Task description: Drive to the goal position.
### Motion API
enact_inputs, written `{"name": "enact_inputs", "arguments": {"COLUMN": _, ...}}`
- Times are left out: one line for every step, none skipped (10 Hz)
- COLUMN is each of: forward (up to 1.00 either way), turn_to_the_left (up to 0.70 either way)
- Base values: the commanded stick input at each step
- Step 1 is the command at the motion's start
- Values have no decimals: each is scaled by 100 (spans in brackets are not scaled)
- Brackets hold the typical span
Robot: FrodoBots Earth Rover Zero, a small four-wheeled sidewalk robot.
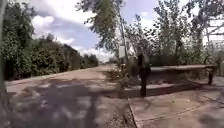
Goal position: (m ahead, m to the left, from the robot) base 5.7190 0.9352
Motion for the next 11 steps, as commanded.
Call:
{"name": "enact_inputs", "arguments": {"forward": 70, "turn_to_the_left": 4}}
{"name": "enact_inputs", "arguments": {"forward": 70, "turn_to_the_left": 3}}
{"name": "enact_inputs", "arguments": {"forward": 70, "turn_to_the_left": 2}}
{"name": "enact_inputs", "arguments": {"forward": 70, "turn_to_the_left": 2}}
{"name": "enact_inputs", "arguments": {"forward": 70, "turn_to_the_left": 2}}
{"name": "enact_inputs", "arguments": {"forward": 70, "turn_to_the_left": 2}}
{"name": "enact_inputs", "arguments": {"forward": 70, "turn_to_the_left": 3}}
{"name": "enact_inputs", "arguments": {"forward": 25, "turn_to_the_left": 1}}
{"name": "enact_inputs", "arguments": {"forward": 6, "turn_to_the_left": 0}}
{"name": "enact_inputs", "arguments": {"forward": 6, "turn_to_the_left": 0}}
{"name": "enact_inputs", "arguments": {"forward": 6, "turn_to_the_left": 0}}
